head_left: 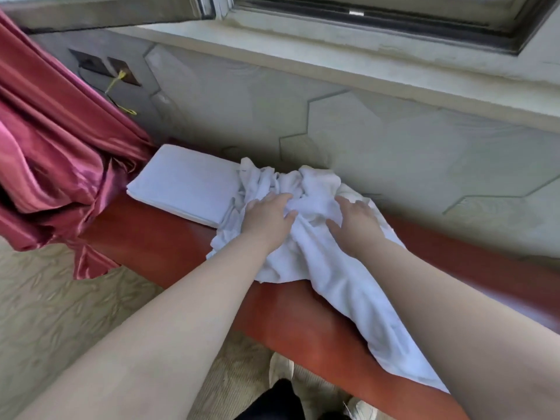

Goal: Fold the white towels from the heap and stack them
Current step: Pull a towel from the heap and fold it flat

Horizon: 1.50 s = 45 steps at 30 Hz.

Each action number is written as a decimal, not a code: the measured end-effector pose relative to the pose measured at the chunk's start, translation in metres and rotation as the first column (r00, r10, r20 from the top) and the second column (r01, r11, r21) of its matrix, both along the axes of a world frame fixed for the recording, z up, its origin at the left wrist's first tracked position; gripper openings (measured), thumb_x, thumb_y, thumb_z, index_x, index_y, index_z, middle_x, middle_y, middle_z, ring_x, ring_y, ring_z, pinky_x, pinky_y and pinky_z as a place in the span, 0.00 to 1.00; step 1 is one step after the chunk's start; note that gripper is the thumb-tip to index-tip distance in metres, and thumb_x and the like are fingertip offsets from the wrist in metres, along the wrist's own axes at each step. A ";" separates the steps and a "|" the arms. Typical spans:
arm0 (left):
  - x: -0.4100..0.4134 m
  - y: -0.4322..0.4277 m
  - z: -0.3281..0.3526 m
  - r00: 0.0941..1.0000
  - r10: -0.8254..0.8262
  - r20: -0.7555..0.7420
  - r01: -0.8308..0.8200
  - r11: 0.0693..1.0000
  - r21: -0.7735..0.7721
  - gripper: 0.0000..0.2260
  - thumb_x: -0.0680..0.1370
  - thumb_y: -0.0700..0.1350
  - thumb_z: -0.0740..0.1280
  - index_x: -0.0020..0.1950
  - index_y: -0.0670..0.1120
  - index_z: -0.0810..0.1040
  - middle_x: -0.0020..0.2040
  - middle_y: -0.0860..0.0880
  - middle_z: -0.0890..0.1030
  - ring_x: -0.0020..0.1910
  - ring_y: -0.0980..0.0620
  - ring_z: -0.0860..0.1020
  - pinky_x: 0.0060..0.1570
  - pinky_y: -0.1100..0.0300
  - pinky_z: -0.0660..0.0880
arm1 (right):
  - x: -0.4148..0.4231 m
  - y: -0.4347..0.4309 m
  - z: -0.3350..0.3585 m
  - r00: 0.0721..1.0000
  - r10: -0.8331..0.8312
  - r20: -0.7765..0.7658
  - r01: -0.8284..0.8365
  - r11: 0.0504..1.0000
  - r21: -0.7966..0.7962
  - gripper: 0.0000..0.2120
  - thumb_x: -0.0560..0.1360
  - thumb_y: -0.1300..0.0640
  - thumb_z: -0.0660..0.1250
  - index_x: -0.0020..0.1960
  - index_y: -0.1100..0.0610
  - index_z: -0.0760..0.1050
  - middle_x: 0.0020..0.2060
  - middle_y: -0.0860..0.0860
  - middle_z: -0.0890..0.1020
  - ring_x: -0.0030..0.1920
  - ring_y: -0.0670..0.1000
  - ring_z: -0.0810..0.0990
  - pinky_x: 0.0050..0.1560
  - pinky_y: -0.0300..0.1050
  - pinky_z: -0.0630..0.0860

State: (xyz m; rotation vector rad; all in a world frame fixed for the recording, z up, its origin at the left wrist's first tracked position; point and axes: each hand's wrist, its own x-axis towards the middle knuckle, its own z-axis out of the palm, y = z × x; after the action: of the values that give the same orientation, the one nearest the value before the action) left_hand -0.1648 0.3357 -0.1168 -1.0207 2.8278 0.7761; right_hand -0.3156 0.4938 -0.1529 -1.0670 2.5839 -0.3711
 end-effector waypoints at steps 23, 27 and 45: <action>-0.099 0.110 0.068 0.868 -0.484 -0.110 0.494 0.863 0.104 0.11 0.81 0.49 0.62 0.41 0.50 0.66 0.39 0.50 0.74 0.40 0.45 0.72 0.37 0.52 0.67 | -0.018 0.215 0.157 0.767 -0.642 -0.001 0.529 0.633 -0.566 0.06 0.78 0.56 0.63 0.47 0.56 0.66 0.33 0.52 0.76 0.37 0.56 0.75 0.38 0.54 0.72; -0.113 0.152 0.087 0.872 -0.391 -0.296 0.441 0.889 0.126 0.07 0.84 0.50 0.60 0.49 0.50 0.66 0.39 0.51 0.75 0.40 0.45 0.73 0.36 0.51 0.66 | -0.024 0.280 0.155 0.703 -0.711 0.006 0.593 0.581 -0.557 0.08 0.76 0.54 0.66 0.43 0.55 0.69 0.31 0.52 0.77 0.35 0.56 0.75 0.39 0.53 0.74; -0.024 0.292 -0.059 0.870 -0.439 0.224 0.428 0.898 0.097 0.08 0.84 0.45 0.60 0.61 0.55 0.73 0.58 0.54 0.74 0.52 0.50 0.77 0.54 0.50 0.78 | -0.006 0.419 0.013 0.933 -0.138 0.333 0.021 0.943 0.331 0.23 0.71 0.30 0.62 0.39 0.51 0.70 0.35 0.47 0.78 0.37 0.47 0.76 0.39 0.45 0.71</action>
State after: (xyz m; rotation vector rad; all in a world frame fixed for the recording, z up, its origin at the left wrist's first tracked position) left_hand -0.1888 0.6272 -0.1755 -0.4024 2.6577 0.6114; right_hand -0.3214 0.9127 -0.1400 -0.7064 2.2676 -0.1318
